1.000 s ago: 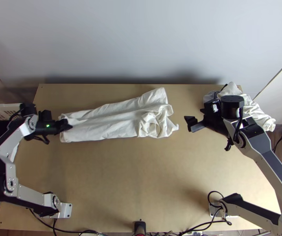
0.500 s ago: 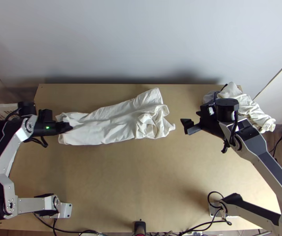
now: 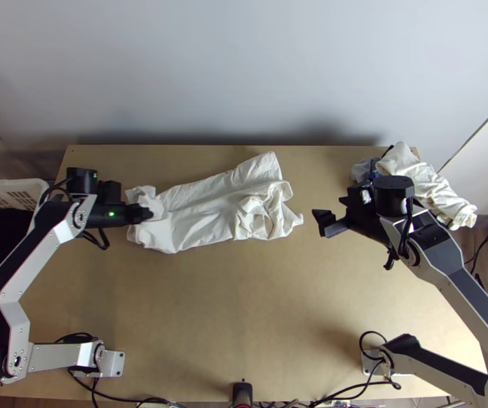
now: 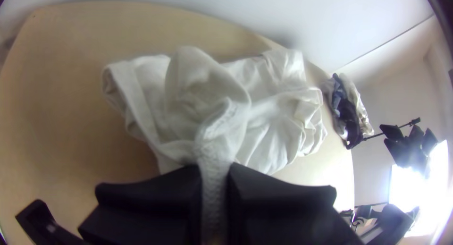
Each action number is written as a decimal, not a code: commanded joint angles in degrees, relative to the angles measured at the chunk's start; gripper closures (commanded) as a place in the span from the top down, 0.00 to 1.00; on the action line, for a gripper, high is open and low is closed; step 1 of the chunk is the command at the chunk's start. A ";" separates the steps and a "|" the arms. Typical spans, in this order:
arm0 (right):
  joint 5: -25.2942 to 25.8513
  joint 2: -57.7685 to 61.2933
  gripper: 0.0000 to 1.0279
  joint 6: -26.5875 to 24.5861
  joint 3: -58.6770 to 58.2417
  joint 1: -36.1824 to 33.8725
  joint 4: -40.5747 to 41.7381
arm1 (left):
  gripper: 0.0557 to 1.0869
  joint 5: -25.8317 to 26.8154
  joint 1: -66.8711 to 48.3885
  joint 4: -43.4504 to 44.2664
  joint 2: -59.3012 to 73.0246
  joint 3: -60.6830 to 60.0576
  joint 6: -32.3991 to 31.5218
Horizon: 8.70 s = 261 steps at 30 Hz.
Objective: Fold the t-shirt
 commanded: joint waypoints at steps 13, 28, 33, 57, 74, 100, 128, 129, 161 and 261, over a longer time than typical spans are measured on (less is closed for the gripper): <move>0.35 -1.97 0.96 2.59 -4.55 0.77 1.88 | 0.04 -1.55 -13.22 14.07 5.56 2.16 -11.83; 0.62 -3.73 0.96 6.02 -10.26 0.77 5.49 | 0.04 -3.31 -22.18 18.64 13.82 10.42 -16.75; 0.70 -4.52 0.96 6.98 -11.84 0.77 6.10 | 0.04 -4.54 -26.14 19.34 17.08 14.81 -17.63; 1.41 -11.11 0.96 8.65 -20.45 0.60 7.95 | 0.04 -7.71 -34.75 20.31 38.61 36.00 -18.86; 1.41 -12.69 0.96 9.53 -22.12 0.95 7.86 | 0.94 -12.45 -34.40 20.22 48.37 46.10 -25.10; 1.41 -11.64 0.96 10.41 -25.46 3.50 12.52 | 0.95 -17.02 -33.78 23.74 44.59 51.64 -36.09; 1.41 13.94 0.80 8.57 -7.53 8.07 22.19 | 0.78 -16.14 -24.64 20.22 20.15 21.49 -23.43; 1.49 15.78 0.71 8.30 -6.57 8.60 23.68 | 0.69 -16.14 -24.64 20.22 19.80 20.97 -23.43; 3.78 47.51 0.03 1.45 19.27 21.16 30.01 | 0.04 -16.23 -23.41 23.65 15.76 12.09 -23.87; 22.50 14.03 0.87 -25.36 -16.23 20.20 35.63 | 0.94 -15.62 -16.03 17.58 -4.90 -6.19 -12.53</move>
